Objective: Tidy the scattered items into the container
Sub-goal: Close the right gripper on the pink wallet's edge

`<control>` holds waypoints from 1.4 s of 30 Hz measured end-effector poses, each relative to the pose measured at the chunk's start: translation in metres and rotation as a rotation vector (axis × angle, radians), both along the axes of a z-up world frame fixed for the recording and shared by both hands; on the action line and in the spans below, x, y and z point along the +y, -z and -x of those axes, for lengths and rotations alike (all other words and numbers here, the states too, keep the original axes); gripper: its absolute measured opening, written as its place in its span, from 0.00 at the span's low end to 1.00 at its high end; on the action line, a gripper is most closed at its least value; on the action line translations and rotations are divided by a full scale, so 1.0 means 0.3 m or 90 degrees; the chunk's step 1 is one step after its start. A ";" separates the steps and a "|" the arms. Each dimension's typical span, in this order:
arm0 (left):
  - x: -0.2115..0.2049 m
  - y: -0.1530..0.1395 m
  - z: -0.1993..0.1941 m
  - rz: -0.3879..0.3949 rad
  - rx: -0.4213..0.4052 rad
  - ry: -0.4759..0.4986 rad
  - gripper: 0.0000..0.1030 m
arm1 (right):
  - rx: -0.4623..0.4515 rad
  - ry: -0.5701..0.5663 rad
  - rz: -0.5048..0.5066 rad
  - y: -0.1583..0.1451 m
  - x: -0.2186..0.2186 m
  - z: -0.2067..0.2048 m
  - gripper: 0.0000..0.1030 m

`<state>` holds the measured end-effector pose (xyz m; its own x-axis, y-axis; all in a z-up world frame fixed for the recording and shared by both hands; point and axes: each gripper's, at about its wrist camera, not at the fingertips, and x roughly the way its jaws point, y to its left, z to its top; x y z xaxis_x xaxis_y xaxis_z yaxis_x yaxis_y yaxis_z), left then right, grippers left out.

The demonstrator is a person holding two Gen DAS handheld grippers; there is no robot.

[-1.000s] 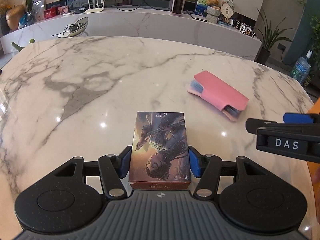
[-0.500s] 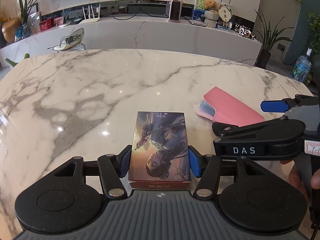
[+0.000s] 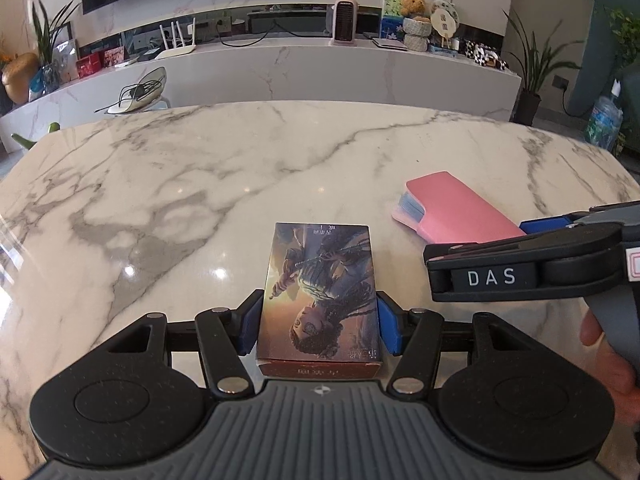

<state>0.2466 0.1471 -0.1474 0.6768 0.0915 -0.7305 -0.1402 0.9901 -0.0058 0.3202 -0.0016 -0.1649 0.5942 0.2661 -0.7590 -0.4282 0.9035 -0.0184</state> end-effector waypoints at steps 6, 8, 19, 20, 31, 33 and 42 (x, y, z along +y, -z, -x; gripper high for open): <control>-0.047 -0.004 0.066 0.001 0.010 0.028 0.65 | 0.042 0.058 0.017 -0.013 -0.052 0.113 0.88; -0.067 -0.005 0.094 0.000 0.013 0.042 0.65 | 0.052 0.076 0.020 -0.015 -0.081 0.144 0.88; -0.152 -0.032 0.264 0.034 0.030 0.090 0.64 | 0.107 0.158 0.008 -0.035 -0.244 0.347 0.87; -0.157 -0.037 0.281 0.032 0.029 0.090 0.64 | 0.107 0.162 0.008 -0.039 -0.259 0.366 0.87; -0.210 -0.166 0.405 0.015 -0.026 0.084 0.64 | 0.059 0.198 -0.031 -0.139 -0.396 0.553 0.82; -0.226 -0.185 0.419 0.011 -0.036 0.088 0.64 | 0.044 0.196 -0.039 -0.167 -0.401 0.576 0.74; -0.263 -0.204 0.463 -0.001 -0.044 0.085 0.64 | 0.028 0.185 -0.051 -0.181 -0.430 0.649 0.34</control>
<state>0.1077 0.0681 -0.0861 0.7313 -0.0017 -0.6821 -0.0059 0.9999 -0.0088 0.1254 -0.1306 -0.1105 0.6209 0.1504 -0.7694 -0.1506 0.9860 0.0713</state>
